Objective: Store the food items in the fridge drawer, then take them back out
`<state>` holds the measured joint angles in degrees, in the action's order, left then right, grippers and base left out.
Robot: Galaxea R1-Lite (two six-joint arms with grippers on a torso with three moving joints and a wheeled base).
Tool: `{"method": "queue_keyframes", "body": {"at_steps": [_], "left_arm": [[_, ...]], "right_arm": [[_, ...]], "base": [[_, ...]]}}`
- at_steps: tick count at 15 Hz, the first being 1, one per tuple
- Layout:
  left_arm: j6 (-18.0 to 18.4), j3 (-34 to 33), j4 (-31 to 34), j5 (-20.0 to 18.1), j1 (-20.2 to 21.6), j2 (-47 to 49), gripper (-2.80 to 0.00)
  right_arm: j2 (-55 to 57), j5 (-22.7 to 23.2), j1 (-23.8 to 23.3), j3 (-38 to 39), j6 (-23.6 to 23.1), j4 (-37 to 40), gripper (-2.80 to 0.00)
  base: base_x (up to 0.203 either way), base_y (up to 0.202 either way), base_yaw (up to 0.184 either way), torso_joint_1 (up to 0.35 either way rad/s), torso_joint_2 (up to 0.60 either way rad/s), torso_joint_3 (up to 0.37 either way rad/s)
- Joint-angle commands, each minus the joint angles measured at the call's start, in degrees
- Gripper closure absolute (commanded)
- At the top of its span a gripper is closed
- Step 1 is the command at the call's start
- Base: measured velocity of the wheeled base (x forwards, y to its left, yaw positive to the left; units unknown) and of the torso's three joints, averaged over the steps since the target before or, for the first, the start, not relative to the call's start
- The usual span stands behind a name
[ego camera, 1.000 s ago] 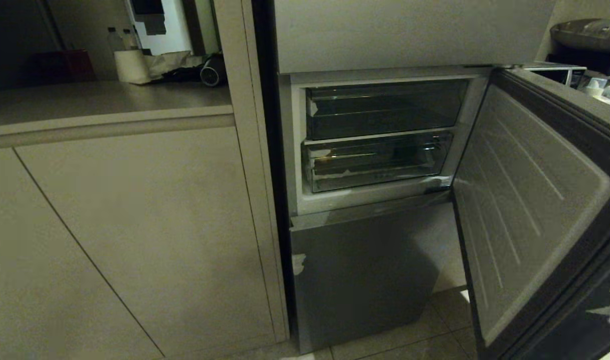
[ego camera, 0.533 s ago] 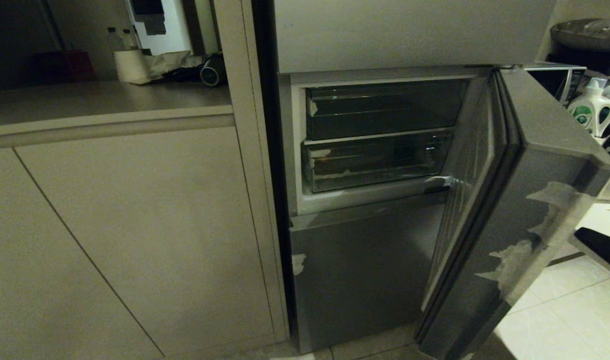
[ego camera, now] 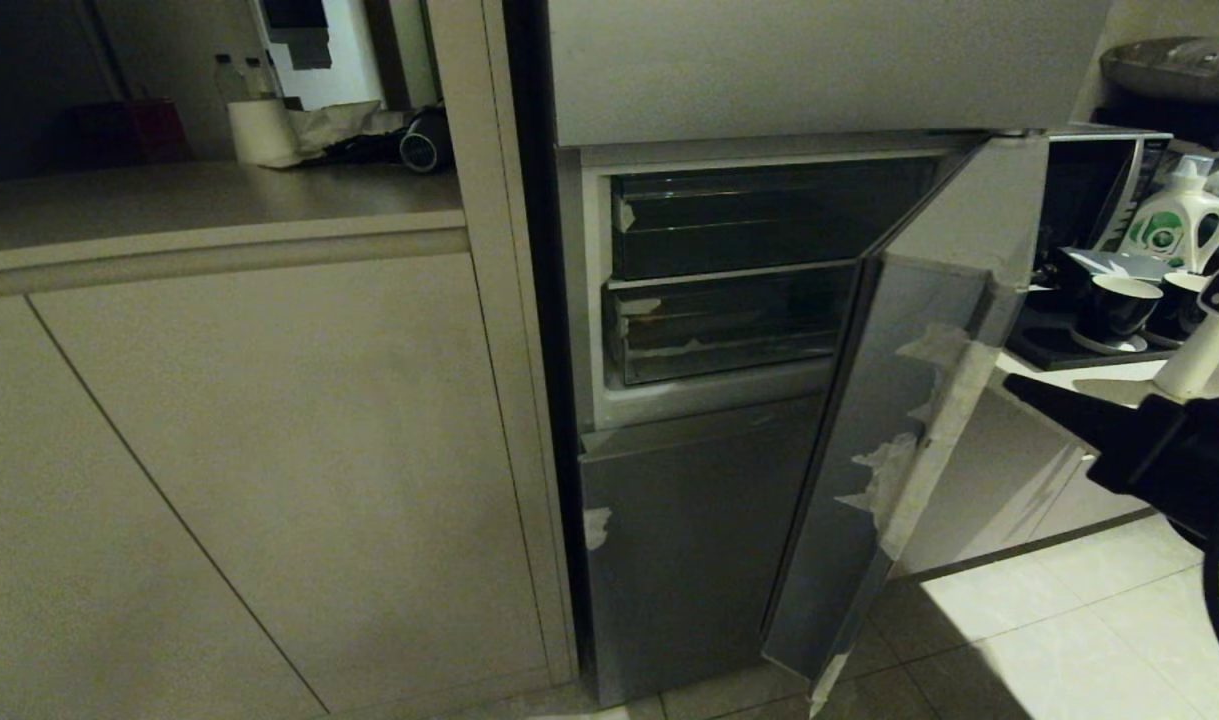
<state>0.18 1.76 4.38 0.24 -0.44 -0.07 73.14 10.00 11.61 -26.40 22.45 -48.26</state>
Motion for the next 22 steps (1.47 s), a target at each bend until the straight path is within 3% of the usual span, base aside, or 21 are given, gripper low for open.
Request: {"method": "queue_keyframes", "body": {"at_steps": [1,7,12,14,22], "left_arm": [[-0.01,0.00,0.02,0.02,0.00,0.07,0.00],[-0.01,0.00,0.02,0.02,0.00,0.07,0.00],[-0.01,0.00,0.02,0.02,0.00,0.07,0.00],[-0.01,0.00,0.02,0.02,0.00,0.07,0.00],[-0.01,0.00,0.02,0.02,0.00,0.07,0.00]], "right_arm": [[9.60,0.15,1.14,-4.20,-3.24,-1.63,0.00],[28.56,-0.10,3.67,-14.66,-8.72,-16.29,0.00],[47.47,-5.62,5.18,-36.89,-9.06,-18.60,0.00],[51.78,-7.05,5.33,-42.34,-9.16,-19.12,0.00],[41.93,-7.33,5.31,-30.69,-8.92,-23.23,0.00]], "base": [[0.000,0.000,0.000,0.000,0.00,0.000],[0.000,0.000,0.000,0.000,0.00,0.000],[0.000,0.000,0.000,0.000,0.00,0.000],[0.000,0.000,0.000,0.000,0.00,0.000],[0.000,0.000,0.000,0.000,0.00,0.000]]}}
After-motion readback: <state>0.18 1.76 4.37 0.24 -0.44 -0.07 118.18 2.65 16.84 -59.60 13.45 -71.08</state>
